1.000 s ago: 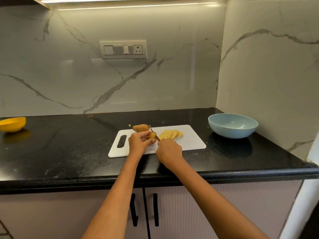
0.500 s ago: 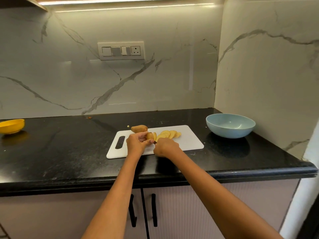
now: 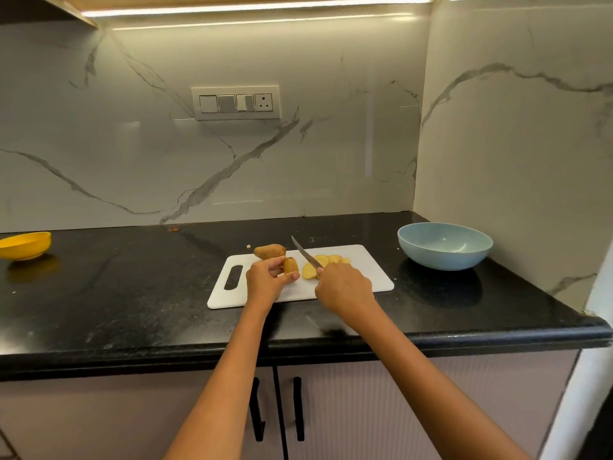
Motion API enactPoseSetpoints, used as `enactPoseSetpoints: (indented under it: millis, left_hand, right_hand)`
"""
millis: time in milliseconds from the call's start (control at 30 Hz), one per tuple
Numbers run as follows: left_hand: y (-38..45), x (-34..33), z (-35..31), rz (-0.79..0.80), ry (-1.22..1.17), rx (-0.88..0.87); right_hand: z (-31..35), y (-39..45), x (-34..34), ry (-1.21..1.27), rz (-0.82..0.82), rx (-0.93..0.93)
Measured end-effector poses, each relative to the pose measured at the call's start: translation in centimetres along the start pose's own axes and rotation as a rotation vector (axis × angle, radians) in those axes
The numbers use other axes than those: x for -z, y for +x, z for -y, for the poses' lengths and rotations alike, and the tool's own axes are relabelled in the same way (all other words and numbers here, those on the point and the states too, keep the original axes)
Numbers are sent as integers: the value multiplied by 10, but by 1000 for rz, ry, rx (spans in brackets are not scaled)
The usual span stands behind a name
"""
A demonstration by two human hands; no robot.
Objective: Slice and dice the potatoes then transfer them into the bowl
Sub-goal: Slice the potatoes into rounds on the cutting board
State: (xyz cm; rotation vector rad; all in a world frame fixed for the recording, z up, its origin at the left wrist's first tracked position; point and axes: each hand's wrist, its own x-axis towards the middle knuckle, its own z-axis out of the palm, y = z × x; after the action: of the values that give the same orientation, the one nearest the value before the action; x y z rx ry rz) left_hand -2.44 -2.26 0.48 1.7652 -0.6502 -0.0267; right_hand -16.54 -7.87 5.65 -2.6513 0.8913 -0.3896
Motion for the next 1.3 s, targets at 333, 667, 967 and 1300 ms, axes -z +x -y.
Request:
enactPoseSetpoints:
  millis: [333,667,967,1300]
  left_hand:
    - [0,0,1,-8,7,-29]
    - [-3,0,-2,-30,26,-54]
    - [-2,-3,0,-32,133,-114]
    - [4,-4,5,-25,217,-170]
  right_hand:
    - [10,2,-18,-14,16,13]
    - [19,10,-28,-29,-31,-13]
    - [11,12,-29,9,26,-8]
    - [12,21,-30,29,70,-28]
